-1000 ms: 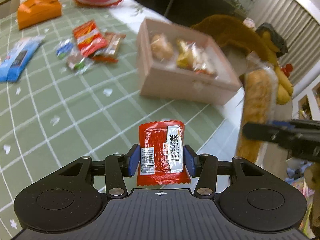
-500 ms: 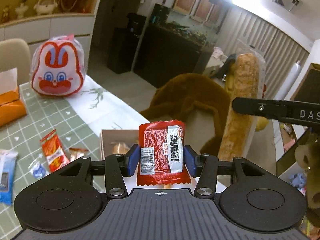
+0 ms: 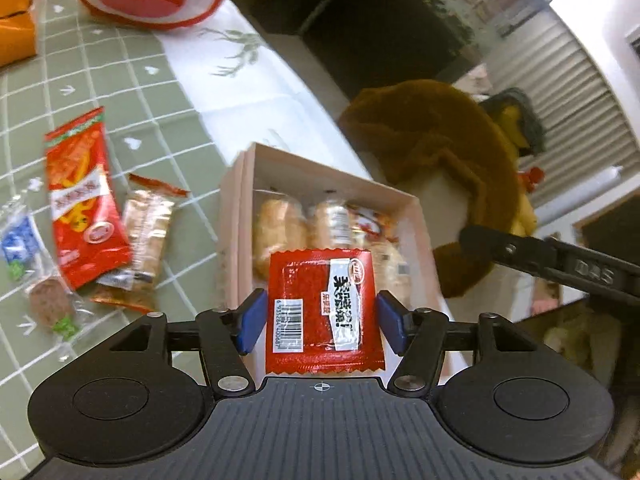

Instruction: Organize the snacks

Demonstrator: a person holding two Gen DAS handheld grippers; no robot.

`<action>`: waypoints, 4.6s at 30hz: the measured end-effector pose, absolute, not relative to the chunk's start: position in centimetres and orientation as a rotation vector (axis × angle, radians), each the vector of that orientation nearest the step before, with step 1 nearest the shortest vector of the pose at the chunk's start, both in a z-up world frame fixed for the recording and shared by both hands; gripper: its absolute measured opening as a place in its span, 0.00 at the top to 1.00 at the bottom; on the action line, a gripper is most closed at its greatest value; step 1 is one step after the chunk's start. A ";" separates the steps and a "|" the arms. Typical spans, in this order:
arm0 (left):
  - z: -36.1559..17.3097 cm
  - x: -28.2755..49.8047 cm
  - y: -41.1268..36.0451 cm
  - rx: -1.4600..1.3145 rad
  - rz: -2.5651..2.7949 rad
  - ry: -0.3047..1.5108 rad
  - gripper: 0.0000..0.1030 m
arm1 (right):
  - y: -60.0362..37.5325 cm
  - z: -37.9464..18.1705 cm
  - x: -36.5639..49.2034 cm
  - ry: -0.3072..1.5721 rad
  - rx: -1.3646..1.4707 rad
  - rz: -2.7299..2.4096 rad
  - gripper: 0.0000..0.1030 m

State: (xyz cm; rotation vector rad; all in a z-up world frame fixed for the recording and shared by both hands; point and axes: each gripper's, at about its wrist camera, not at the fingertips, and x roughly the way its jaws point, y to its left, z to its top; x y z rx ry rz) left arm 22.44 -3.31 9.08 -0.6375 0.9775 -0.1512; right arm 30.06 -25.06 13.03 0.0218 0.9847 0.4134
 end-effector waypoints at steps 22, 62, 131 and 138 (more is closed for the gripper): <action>11.7 15.6 1.1 -0.645 0.122 0.668 0.39 | -24.5 16.6 25.1 0.859 -0.083 0.396 0.15; 4.7 11.0 11.1 -0.666 0.321 0.771 0.45 | -0.7 5.0 30.1 1.283 -0.219 0.798 0.55; 3.9 3.3 3.8 -0.449 0.246 1.025 0.59 | -9.5 4.2 14.2 1.066 -0.253 0.829 0.26; 4.1 1.4 4.9 -0.407 0.213 1.023 0.60 | -6.3 6.0 14.4 1.072 -0.190 0.810 0.25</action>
